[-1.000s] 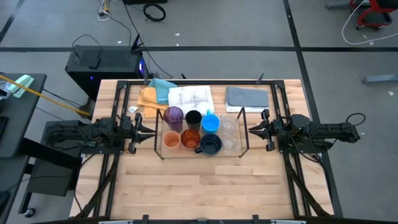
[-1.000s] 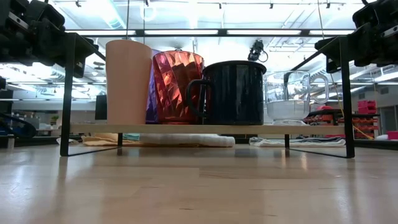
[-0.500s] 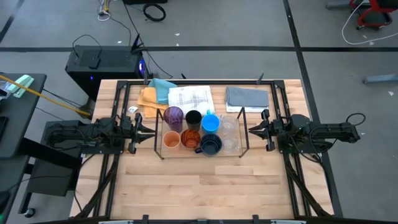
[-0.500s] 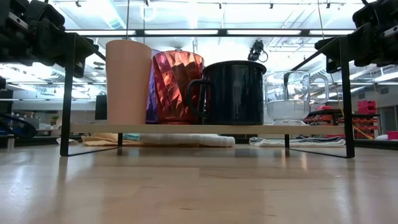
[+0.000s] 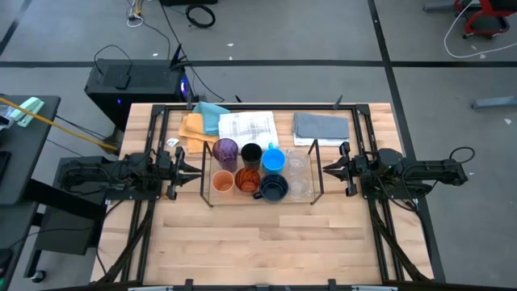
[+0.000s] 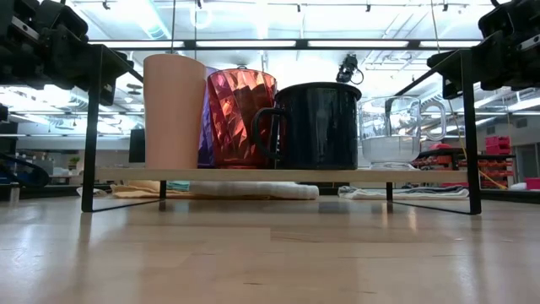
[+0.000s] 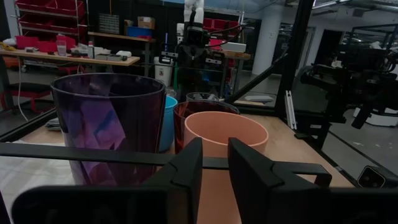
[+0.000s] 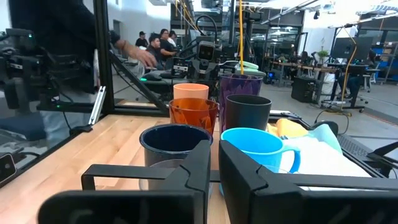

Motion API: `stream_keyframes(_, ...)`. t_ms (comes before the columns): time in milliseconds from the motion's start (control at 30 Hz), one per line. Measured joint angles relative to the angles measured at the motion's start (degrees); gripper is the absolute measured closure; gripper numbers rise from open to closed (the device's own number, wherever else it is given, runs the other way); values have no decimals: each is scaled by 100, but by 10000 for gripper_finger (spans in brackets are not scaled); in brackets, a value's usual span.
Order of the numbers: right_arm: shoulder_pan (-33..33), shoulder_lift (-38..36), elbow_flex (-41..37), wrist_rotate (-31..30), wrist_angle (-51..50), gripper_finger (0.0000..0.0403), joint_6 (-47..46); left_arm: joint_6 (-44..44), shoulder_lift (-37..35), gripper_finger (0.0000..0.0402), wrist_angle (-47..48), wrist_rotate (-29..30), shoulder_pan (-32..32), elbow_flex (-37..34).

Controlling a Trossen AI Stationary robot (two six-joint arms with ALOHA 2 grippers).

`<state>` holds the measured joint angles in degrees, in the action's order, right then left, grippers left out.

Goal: Stack small to large cups/mugs on shelf
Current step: Return to Home Position

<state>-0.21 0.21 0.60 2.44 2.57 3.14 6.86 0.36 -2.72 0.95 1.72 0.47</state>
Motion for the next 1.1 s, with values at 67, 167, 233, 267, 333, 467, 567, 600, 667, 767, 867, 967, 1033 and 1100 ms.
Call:
stream_keyframes(67, 0, 0, 0, 0, 0, 364, 0, -1, 1, 315, 0, 0, 2, -1)
stream_keyframes(167, 0, 0, 0, 0, 0, 364, 0, -1, 1, 312, 0, 0, 1, 0)
stream_keyframes(233, -1, 1, 0, 0, 0, 364, 0, 1, 1, 313, 0, 0, 1, -2)
stream_keyframes(267, 0, 0, 0, -1, 0, 364, 0, 1, 0, 314, 0, -1, 2, -1)
stream_keyframes(333, 0, 1, 0, 0, 0, 364, 0, 0, 1, 317, 0, 0, 1, -1)
stream_keyframes(467, -2, 0, 0, 0, 0, 364, 0, 2, 1, 322, 0, 0, 0, -2)
stream_keyframes(567, -1, 0, 0, 0, 0, 364, -1, -1, 1, 323, 0, 0, -1, 0)
stream_keyframes(600, 0, 1, 0, 0, 0, 364, 0, -1, 1, 322, 0, 0, 2, -2)
stream_keyframes(667, 0, 1, 0, 0, 0, 364, -1, -1, 1, 320, 0, -1, 1, -2)
stream_keyframes(767, -2, 0, 0, 0, 0, 364, 0, 1, 1, 316, 0, 0, 1, -2)
stream_keyframes(867, 0, 2, 0, -1, 0, 364, -2, 1, 0, 313, 0, -2, 1, -1)
stream_keyframes(967, 0, 2, 0, 0, 0, 364, 0, 0, 1, 313, 0, -1, 0, -1)
stream_keyframes(1033, -2, 0, 0, 0, 0, 364, 0, -1, -1, 315, 0, -2, 2, -2)
stream_keyframes(1100, -2, 2, 0, 0, 0, 364, 0, 1, 1, 318, 0, 0, -1, 0)
